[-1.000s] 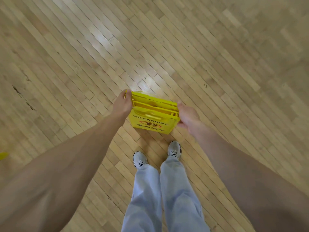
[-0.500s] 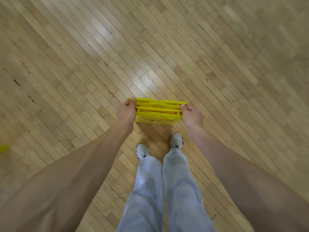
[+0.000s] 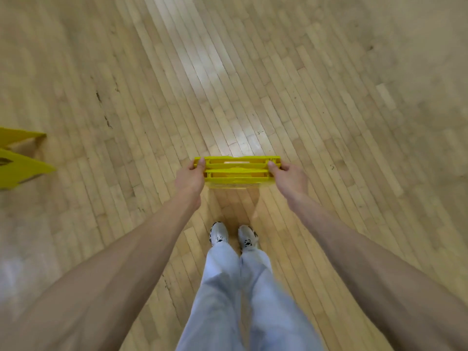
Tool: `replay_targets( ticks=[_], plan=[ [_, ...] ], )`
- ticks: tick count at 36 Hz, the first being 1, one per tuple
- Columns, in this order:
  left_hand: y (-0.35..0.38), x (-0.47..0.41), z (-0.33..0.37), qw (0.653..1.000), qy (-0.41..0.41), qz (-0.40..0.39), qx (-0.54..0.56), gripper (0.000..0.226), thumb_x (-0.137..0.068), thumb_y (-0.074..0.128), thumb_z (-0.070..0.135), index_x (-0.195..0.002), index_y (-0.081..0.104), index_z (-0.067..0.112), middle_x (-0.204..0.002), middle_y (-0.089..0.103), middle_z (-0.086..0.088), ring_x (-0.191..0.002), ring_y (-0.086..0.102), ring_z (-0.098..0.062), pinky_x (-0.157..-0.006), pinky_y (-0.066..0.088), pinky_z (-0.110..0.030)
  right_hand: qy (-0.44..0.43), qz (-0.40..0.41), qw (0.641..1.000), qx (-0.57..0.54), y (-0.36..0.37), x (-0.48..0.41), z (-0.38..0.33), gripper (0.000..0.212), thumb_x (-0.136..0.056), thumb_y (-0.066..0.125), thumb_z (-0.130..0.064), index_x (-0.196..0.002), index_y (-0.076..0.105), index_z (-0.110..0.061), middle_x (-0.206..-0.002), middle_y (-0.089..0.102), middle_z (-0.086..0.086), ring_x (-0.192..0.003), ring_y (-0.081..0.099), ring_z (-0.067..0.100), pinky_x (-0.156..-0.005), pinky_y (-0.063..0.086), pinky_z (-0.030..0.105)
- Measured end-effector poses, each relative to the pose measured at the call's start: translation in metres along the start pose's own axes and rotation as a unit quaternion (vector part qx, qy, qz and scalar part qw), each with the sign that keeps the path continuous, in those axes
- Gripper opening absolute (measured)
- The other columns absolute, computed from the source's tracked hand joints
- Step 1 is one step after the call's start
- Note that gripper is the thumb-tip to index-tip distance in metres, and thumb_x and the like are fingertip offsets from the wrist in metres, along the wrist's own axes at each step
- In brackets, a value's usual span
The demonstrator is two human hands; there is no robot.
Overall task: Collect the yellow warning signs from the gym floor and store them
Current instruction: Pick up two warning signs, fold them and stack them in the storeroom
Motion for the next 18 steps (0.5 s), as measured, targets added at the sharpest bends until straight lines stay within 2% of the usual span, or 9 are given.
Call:
replay_targets(
  ticks=[2,5,7,10,13,15,18],
  plan=[
    [-0.029,0.017,0.005,0.999,0.0,0.025,0.022,0.045,-0.094,0.053,0.036,-0.132,0.056,0.012,-0.127,0.06,-0.003,-0.119,0.053,-0.021,-0.092,0.037,-0.026,-0.036,-0.027,0.999,0.015,0.003,0.017,-0.029,0.029,-0.094,0.057,-0.033,-0.101,0.072,-0.009,-0.084,0.065,0.005,-0.075,0.053,0.015,-0.056,0.038,0.025],
    [-0.073,0.047,0.009,0.996,0.007,0.067,0.063,0.038,-0.097,0.051,0.03,-0.126,0.058,0.008,-0.113,0.059,-0.002,-0.102,0.051,-0.016,-0.086,0.036,-0.025,-0.097,-0.074,0.991,0.053,0.013,0.045,-0.068,0.022,-0.093,0.06,-0.028,-0.097,0.074,-0.012,-0.085,0.068,0.005,-0.083,0.059,0.019,-0.065,0.038,0.027],
    [-0.106,0.07,0.008,0.99,0.013,0.113,0.085,0.037,-0.097,0.051,0.03,-0.125,0.059,0.007,-0.106,0.057,-0.002,-0.097,0.05,-0.016,-0.084,0.035,-0.025,-0.136,-0.106,0.982,0.072,0.022,0.064,-0.092,0.02,-0.093,0.061,-0.028,-0.095,0.074,-0.014,-0.086,0.069,0.006,-0.087,0.061,0.022,-0.068,0.039,0.027],
    [-0.153,0.102,0.001,0.979,0.008,0.174,0.104,0.038,-0.095,0.053,0.031,-0.121,0.062,0.004,-0.109,0.064,-0.01,-0.098,0.056,-0.023,-0.082,0.041,-0.029,-0.195,-0.147,0.964,0.101,0.039,0.093,-0.124,0.019,-0.092,0.061,-0.027,-0.094,0.075,-0.013,-0.085,0.069,0.006,-0.087,0.06,0.021,-0.069,0.038,0.027],
    [-0.201,0.134,-0.015,0.963,-0.004,0.234,0.131,0.041,-0.094,0.055,0.032,-0.117,0.064,0.0,-0.116,0.066,-0.019,-0.111,0.06,-0.031,-0.091,0.046,-0.037,-0.253,-0.188,0.941,0.126,0.061,0.134,-0.154,0.023,-0.093,0.06,-0.028,-0.09,0.073,-0.009,-0.082,0.066,0.006,-0.084,0.059,0.023,-0.069,0.038,0.029],
    [-0.228,0.152,-0.026,0.954,-0.003,0.255,0.158,0.038,-0.093,0.056,0.03,-0.116,0.064,0.001,-0.114,0.066,-0.018,-0.111,0.061,-0.031,-0.091,0.045,-0.035,-0.282,-0.207,0.926,0.143,0.082,0.161,-0.169,0.031,-0.095,0.056,-0.032,-0.092,0.071,-0.006,-0.083,0.064,0.007,-0.084,0.057,0.025,-0.069,0.038,0.03],
    [-0.27,0.177,-0.059,0.936,-0.008,0.292,0.197,0.033,-0.092,0.058,0.029,-0.114,0.064,0.004,-0.111,0.068,-0.014,-0.108,0.062,-0.03,-0.091,0.047,-0.035,-0.318,-0.232,0.903,0.171,0.118,0.209,-0.184,0.038,-0.098,0.046,-0.037,-0.098,0.069,-0.007,-0.093,0.066,0.012,-0.096,0.059,0.032,-0.073,0.04,0.034]
  ],
)
Point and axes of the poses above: each hand's wrist, its own x-axis away from the middle knuckle, its own y-axis out of the palm, z = x × y, the point moved 9 cm from there along -x, towards the middle knuckle
